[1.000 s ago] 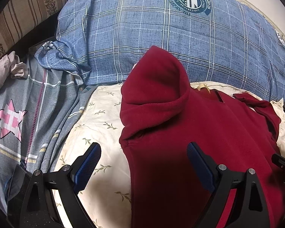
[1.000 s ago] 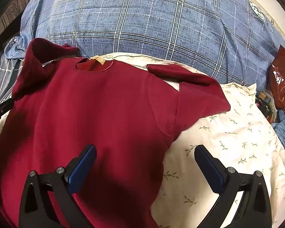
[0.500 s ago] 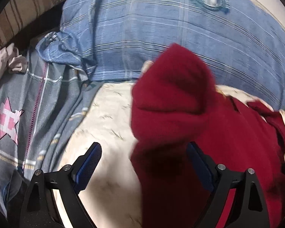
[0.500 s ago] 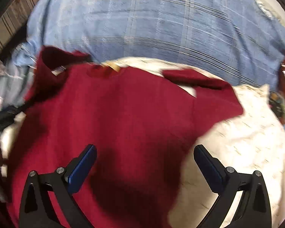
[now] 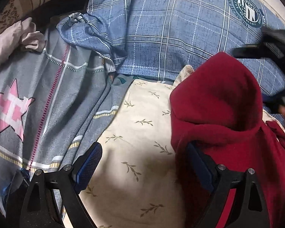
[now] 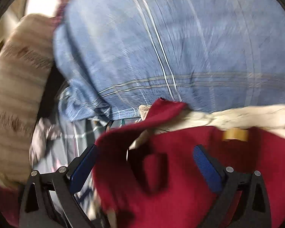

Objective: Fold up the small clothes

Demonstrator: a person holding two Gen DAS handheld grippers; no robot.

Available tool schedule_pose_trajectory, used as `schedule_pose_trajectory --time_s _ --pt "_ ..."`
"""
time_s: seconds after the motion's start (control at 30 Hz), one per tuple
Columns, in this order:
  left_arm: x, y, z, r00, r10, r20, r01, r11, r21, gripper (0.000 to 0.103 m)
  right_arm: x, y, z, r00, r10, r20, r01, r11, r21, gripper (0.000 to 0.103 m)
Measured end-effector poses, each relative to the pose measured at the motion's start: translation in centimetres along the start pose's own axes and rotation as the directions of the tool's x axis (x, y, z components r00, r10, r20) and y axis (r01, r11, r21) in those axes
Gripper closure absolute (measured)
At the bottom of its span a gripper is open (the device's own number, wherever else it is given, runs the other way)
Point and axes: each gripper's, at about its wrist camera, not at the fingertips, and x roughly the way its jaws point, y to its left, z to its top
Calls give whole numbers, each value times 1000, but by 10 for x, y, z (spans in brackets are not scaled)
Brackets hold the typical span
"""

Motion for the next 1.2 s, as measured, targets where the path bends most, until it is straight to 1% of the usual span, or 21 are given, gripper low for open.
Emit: schedule_pose_trajectory --time_s 0.1,0.13,0.17,0.2,0.23,0.27,0.37,0.47,0.53,0.6,0.67,0.7,0.77,0.8,0.83,0.87,0.9,1.0,1.07,1.13,1.2 --pt "3 3 3 1000 -11 -2 11 1000 -9 12 50 -22 11 999 33 -32 -28 988 154 5" --pt "5 4 3 1000 -11 -6 11 1000 -8 12 64 -28 12 998 59 -36 -52 981 188 13" --pt "6 5 4 1000 -11 -11 11 1000 -9 12 77 -31 13 996 79 -40 -69 977 203 31" --pt "7 6 4 1000 -15 -15 15 1000 -14 12 75 -33 8 995 88 -45 -77 975 208 45" --pt "8 8 5 1000 -17 -15 16 1000 -17 12 79 -34 9 995 85 -53 -73 978 193 73" --pt "8 8 5 1000 -14 -16 14 1000 -17 12 79 -32 8 996 81 -46 -72 982 173 89" --pt "7 8 4 1000 -6 -14 5 1000 -16 12 51 -22 6 997 70 21 -72 993 96 96" --pt "6 8 3 1000 9 -13 -9 1000 -20 12 -7 -17 -1 990 60 128 -59 998 -8 96" --pt "3 8 2 1000 12 -13 -12 999 -31 12 -56 -15 -13 977 6 213 8 998 -64 96" --pt "1 9 0 1000 21 -12 -21 999 -37 12 -105 -18 -31 952 -52 300 83 992 -92 96" --pt "-1 9 -1 1000 23 -14 -24 999 -40 12 -140 -31 -50 928 -130 348 173 981 -93 96" --pt "-1 8 -2 1000 27 -15 -27 999 -40 12 -150 -42 -64 916 -192 353 235 969 -81 96" --pt "-4 6 -4 999 33 -14 -34 999 -36 12 -145 -64 -83 918 -265 294 295 954 -61 90" --pt "-6 5 -5 999 32 -16 -33 999 -36 12 -135 -81 -94 927 -307 216 322 946 -36 89" --pt "-8 5 -6 999 30 -17 -31 999 -36 13 -125 -94 -101 933 -331 142 336 942 -11 84" --pt "-12 6 -7 999 31 -13 -31 999 -35 13 -116 -108 -108 937 -346 57 345 938 19 76" --pt "-16 7 -8 999 36 -5 -36 999 -35 13 -114 -118 -117 940 -341 -1 341 939 52 73" --pt "-34 13 -10 996 70 49 -68 997 -42 13 -133 -116 -130 933 -355 52 352 934 55 58" --pt "-44 20 -9 993 81 90 -74 995 -72 13 -149 -107 -128 924 -367 112 367 930 25 42" --pt "-48 26 -8 990 87 114 -75 991 -107 13 -158 -94 -122 924 -344 165 350 937 -6 41" --pt "-45 27 -8 992 79 101 -67 991 -116 13 -152 -73 -115 951 -257 170 273 959 -78 40"
